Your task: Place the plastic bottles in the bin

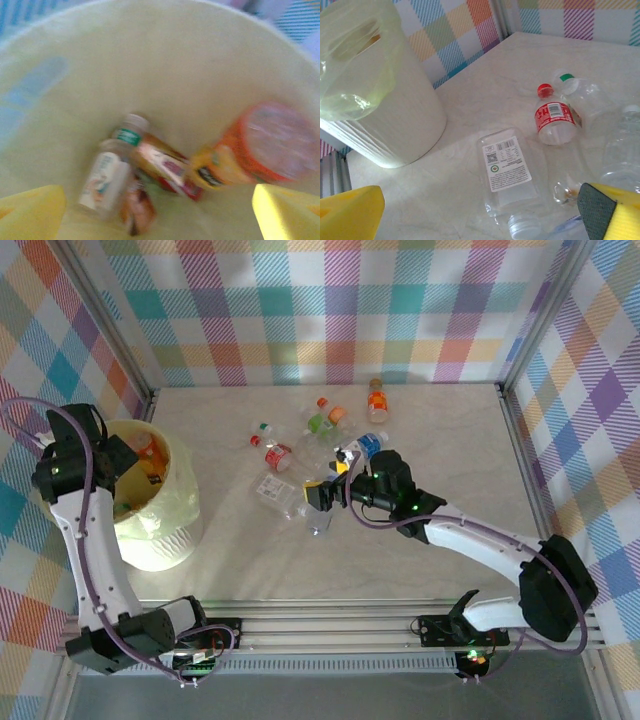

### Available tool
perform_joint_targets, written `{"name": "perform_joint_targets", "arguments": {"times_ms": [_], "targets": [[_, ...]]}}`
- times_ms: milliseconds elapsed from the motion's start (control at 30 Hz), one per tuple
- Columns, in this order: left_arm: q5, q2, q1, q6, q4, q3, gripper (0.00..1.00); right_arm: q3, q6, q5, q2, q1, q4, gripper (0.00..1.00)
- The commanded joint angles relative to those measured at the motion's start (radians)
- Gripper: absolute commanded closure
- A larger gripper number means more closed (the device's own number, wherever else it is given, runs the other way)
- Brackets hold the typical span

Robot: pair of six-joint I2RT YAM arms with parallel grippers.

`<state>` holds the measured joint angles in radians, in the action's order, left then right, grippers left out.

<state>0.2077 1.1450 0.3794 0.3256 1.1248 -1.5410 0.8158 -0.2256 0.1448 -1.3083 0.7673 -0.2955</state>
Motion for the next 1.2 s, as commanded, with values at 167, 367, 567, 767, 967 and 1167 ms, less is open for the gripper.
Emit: {"name": "perform_joint_targets", "arguments": {"times_ms": [167, 367, 567, 767, 967, 1167], "targets": [[-0.514, -0.084, -0.039, 0.140, -0.203, 0.017, 0.01, -0.075, -0.040, -0.061, 0.090, 0.006, -0.039, 0.00], [-0.384, -0.041, -0.298, 0.178, -0.231, -0.014, 0.00, -0.126, -0.047, -0.104, 0.140, 0.006, -0.028, 0.00], [-0.176, 0.032, -0.589, 0.264, -0.318, 0.016, 0.00, -0.139, -0.075, -0.174, 0.159, 0.006, -0.001, 0.00], [0.061, 0.141, -0.836, 0.374, -0.377, 0.031, 0.00, -0.142, -0.102, -0.213, 0.165, 0.006, 0.020, 0.00], [0.135, 0.259, -0.984, 0.595, -0.457, 0.135, 0.00, -0.152, -0.120, -0.279, 0.177, 0.005, 0.053, 0.00], [0.124, 0.433, -1.043, 0.807, -0.383, 0.176, 0.00, -0.157, -0.127, -0.300, 0.187, 0.004, 0.082, 0.00]]}}
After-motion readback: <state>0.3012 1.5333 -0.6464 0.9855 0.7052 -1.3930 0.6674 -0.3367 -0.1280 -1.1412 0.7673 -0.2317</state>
